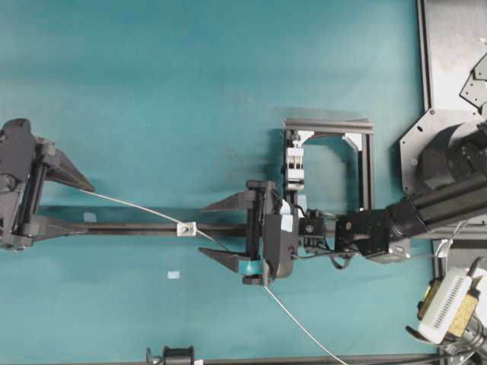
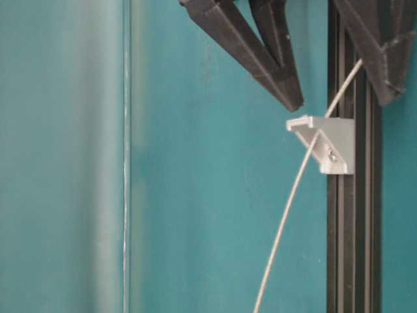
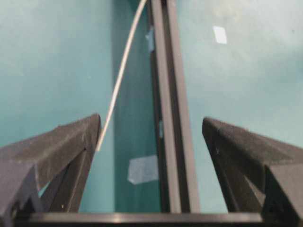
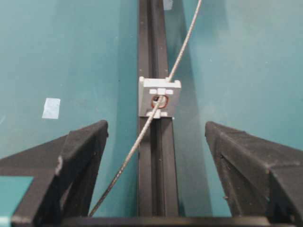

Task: Insert the wire into the hole on the right side and pull it with the left arm.

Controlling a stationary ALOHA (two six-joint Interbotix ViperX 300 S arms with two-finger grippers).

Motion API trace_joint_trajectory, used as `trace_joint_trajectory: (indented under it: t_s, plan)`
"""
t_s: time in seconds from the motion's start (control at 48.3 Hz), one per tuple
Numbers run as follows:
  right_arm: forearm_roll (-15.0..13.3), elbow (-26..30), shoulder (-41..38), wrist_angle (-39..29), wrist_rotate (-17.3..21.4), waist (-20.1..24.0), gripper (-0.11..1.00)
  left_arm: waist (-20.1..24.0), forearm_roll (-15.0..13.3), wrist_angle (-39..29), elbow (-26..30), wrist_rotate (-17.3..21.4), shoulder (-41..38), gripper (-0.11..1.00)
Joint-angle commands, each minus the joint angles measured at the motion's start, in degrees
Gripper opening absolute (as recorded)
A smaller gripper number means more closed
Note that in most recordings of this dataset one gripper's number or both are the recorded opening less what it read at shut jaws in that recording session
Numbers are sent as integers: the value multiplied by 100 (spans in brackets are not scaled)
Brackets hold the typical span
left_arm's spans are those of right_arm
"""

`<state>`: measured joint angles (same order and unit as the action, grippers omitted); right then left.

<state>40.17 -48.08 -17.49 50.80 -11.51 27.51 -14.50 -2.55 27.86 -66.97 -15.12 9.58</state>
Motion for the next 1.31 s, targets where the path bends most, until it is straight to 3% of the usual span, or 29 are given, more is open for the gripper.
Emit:
trace_joint_trajectory:
  t_s: [0.0, 0.29, 0.663, 0.953, 1.285]
  plan:
    - [-9, -44, 325, 26, -18, 0, 89, 97, 9, 18, 88, 26, 79, 82]
    - [-18, -308, 677, 53, -35, -53, 89, 308, 18, 26, 97, 396, 246, 81]
    - [-18, -483, 1046, 18, -448, -334, 89, 729, 9, 44, 193, 817, 325, 81]
    - [-18, -703, 1283, 18, -545, -624, 89, 1037, 18, 246, 185, 844, 325, 81]
    - [-9, -826, 1415, 18, -554, -791, 89, 1081, 18, 272, 202, 844, 325, 81]
